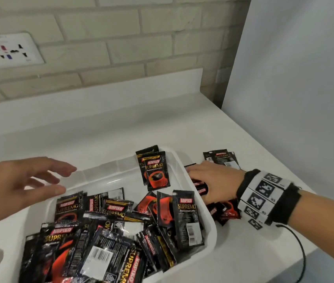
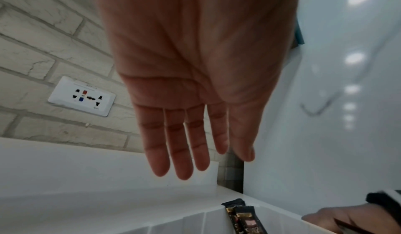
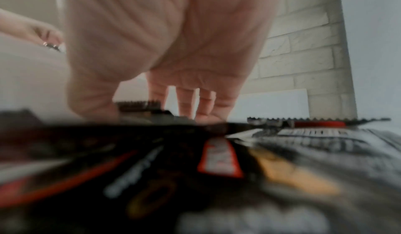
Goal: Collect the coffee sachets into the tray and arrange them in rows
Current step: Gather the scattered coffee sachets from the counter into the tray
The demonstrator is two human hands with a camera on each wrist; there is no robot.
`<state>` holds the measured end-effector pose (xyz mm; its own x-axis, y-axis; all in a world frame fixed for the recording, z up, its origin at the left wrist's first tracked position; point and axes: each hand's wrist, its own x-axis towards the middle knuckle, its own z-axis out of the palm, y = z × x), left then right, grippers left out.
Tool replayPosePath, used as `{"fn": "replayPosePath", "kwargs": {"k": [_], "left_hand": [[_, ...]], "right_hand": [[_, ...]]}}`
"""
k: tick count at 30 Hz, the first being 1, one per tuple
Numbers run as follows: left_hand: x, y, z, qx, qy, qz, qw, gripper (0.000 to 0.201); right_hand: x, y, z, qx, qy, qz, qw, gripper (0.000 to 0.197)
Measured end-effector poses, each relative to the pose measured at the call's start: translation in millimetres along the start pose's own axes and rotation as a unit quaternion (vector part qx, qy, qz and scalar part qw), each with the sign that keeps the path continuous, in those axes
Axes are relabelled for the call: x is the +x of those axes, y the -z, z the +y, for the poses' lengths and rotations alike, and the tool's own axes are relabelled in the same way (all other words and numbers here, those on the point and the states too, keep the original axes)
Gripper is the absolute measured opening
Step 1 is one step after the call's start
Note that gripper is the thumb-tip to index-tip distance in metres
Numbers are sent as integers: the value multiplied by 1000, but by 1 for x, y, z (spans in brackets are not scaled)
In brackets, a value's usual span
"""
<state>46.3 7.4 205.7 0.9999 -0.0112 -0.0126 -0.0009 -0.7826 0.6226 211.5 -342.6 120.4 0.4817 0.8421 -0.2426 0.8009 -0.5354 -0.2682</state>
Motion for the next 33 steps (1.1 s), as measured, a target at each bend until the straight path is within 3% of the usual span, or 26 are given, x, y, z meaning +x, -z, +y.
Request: {"fn": "replayPosePath", "kwargs": {"k": [4, 7, 10, 13, 15, 17, 18, 20, 22, 25, 28, 33], "left_hand": [[-26, -12, 13, 86, -34, -25, 995, 54], [-51, -32, 20, 130, -86, -35, 987, 63], [-68, -56, 27, 187, -135, -64, 971, 73], [-77, -75, 27, 234, -146, -74, 958, 66], [-79, -83, 23, 264, -138, -87, 951, 70], [-79, -90, 19, 281, -136, -97, 945, 80], [-77, -93, 17, 289, -134, -97, 943, 84], [-75, -97, 15, 302, -133, -89, 940, 87], [-73, -99, 12, 309, -133, -84, 938, 87], [-73, -104, 6, 308, -141, -68, 938, 81], [-74, -103, 3, 300, -143, -53, 942, 75], [-75, -98, 7, 286, -159, -29, 944, 72]], "right_hand": [[1, 5, -1, -56, 11, 33, 998, 46], [-4, 17, -1, -5, -19, 61, 998, 39], [-13, 34, 2, 46, -50, 148, 987, 29], [-27, 55, -2, 92, -59, 281, 953, 23], [-40, 73, -15, 222, -61, 327, 917, 28], [-56, 88, -34, 369, -29, 305, 878, 27], [-63, 93, -44, 406, -4, 262, 876, 19], [-69, 93, -60, 400, 28, 143, 905, 12], [-64, 76, -67, 295, 30, 36, 954, 16], [-52, 40, -71, 178, 18, -41, 983, 25], [-52, 21, -70, 169, 42, -5, 985, 31], [-58, 22, -69, 265, 62, 130, 953, 17]]}}
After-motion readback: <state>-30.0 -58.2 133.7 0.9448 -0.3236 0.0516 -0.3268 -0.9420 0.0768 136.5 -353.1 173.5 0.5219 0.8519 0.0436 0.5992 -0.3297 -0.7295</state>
